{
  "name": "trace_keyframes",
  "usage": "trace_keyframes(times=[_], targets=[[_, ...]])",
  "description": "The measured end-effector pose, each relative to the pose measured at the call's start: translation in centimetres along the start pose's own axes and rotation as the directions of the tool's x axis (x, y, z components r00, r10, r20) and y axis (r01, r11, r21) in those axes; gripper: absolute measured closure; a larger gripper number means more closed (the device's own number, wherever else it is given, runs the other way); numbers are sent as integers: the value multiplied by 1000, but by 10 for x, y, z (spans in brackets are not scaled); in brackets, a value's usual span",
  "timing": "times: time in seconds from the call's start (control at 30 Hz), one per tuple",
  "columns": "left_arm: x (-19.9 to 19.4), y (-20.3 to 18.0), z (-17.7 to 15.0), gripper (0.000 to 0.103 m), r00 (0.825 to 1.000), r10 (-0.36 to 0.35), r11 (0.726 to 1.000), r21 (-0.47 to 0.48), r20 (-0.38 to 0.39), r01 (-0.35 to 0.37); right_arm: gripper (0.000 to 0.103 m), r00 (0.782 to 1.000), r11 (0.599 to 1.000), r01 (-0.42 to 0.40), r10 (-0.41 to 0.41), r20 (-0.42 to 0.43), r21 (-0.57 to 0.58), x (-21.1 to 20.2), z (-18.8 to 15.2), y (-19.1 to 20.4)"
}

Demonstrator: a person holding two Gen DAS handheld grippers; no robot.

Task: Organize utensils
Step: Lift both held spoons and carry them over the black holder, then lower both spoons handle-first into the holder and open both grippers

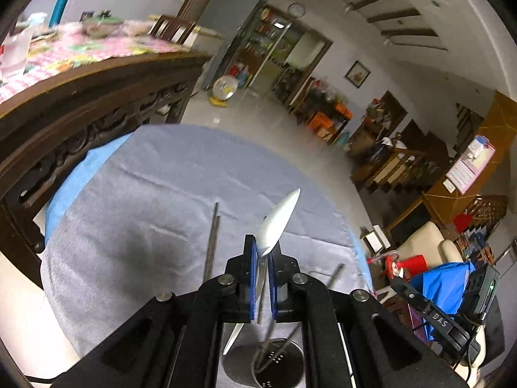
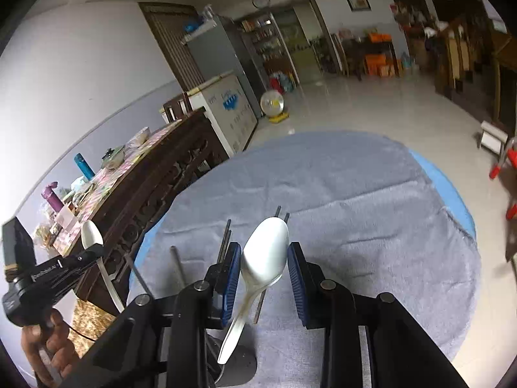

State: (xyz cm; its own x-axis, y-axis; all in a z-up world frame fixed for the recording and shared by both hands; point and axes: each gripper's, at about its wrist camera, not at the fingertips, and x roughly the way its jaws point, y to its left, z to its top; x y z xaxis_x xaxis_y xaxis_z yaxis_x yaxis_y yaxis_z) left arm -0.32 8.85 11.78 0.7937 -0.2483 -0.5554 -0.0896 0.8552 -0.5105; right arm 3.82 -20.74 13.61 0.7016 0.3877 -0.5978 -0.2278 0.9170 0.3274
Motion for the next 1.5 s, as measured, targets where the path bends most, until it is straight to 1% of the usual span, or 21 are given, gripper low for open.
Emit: trace_keyframes(times=[0.13,0.37,0.43,0.57,0.77,0.9,1.5], targets=[[-6,-13,-10,96,999,-46,999,27,23,46,71,999,999,21,-19,40,-47,-9,-9,21],[-3,-32,-30,96,992,-115,989,94,42,111,71,995,991,54,-43,88,-123,-14,-25,50],[3,-35,-37,96,989,-142,984,111,30,137,71,994,988,63,-50,97,-141,-12,-29,56],[17,-36,-50,96,985,-172,977,127,7,170,71,994,985,72,-58,94,-157,-3,-37,61],[41,-28,-65,96,988,-154,981,113,-30,156,71,994,980,86,-72,83,-177,11,-48,63],[48,-25,-74,96,989,-138,983,112,-45,142,71,994,979,90,-78,71,-183,19,-53,61],[44,-25,-98,96,990,-128,980,143,-67,136,71,996,976,86,-80,40,-198,28,-76,60]])
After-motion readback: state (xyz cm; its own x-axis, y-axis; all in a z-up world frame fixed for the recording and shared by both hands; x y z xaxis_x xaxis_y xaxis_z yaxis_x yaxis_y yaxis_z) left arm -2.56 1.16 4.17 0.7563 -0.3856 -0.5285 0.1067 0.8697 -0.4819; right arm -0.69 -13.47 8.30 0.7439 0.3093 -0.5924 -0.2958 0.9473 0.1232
